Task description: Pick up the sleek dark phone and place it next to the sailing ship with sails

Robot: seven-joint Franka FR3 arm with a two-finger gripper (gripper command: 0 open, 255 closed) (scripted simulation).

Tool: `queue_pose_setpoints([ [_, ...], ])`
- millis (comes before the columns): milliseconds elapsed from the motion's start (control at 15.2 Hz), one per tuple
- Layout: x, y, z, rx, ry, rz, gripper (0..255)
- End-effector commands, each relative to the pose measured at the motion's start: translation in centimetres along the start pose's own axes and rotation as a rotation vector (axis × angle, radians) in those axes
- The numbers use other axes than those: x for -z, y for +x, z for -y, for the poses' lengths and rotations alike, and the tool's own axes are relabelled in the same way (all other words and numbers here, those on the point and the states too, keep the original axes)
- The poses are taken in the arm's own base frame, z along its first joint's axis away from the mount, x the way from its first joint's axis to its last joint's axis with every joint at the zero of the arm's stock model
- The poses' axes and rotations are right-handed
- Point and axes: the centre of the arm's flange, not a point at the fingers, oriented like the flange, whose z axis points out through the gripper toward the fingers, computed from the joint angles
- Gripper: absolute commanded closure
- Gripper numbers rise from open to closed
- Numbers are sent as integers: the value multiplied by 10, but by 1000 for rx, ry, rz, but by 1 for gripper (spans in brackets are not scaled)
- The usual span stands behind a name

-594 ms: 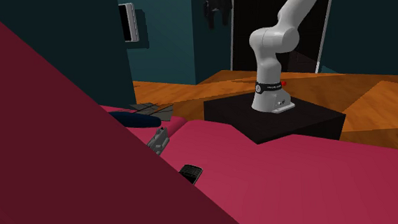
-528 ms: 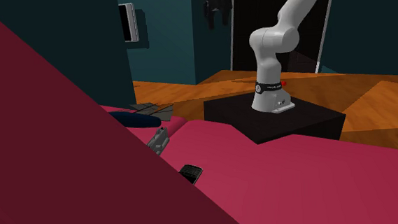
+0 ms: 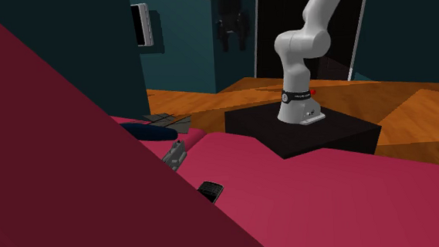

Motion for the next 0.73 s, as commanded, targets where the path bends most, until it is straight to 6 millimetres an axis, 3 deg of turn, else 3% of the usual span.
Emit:
queue_pose_setpoints([
  [0,-19,15,11,22,-5,-5,0],
  [660,-112,92,63,126,-27,-20,0],
])
